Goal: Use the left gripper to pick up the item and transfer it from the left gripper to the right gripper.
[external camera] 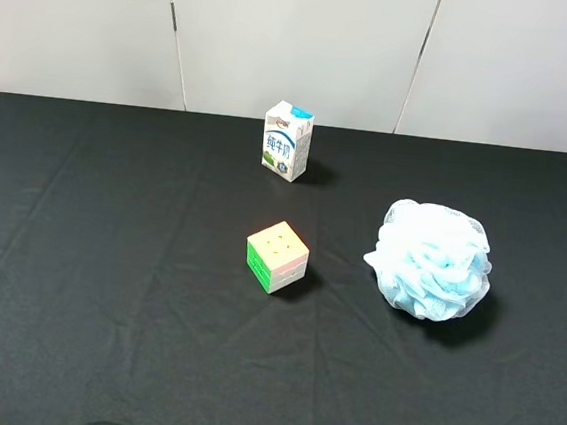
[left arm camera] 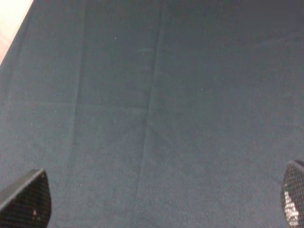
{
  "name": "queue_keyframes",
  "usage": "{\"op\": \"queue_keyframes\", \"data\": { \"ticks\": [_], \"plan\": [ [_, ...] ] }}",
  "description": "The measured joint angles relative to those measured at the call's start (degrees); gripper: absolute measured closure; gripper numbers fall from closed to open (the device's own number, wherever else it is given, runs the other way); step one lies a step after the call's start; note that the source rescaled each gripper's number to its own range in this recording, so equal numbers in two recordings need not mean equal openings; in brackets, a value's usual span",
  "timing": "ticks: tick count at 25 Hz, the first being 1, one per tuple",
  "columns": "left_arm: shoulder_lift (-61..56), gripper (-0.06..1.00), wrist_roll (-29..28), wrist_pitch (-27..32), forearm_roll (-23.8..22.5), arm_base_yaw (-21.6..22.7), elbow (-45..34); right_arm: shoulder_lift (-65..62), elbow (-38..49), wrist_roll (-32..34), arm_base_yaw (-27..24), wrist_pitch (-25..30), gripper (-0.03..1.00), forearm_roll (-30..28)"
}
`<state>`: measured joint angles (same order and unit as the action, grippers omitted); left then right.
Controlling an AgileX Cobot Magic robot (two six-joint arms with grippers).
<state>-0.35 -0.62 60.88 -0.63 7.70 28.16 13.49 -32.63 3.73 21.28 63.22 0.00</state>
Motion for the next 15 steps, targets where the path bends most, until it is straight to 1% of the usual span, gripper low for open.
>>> {"op": "queue_keyframes", "data": {
  "ticks": [6,15],
  "plan": [
    [0.0,-0.01,0.0,0.0,0.0,0.0,0.0,-7.4,3.7,-0.9,0.0,-4.0,-0.03,0.0],
    [0.0,-0.01,0.0,0.0,0.0,0.0,0.0,-7.9,4.0,-1.1,0.0,-4.3,-0.03,0.0]
  ]
}}
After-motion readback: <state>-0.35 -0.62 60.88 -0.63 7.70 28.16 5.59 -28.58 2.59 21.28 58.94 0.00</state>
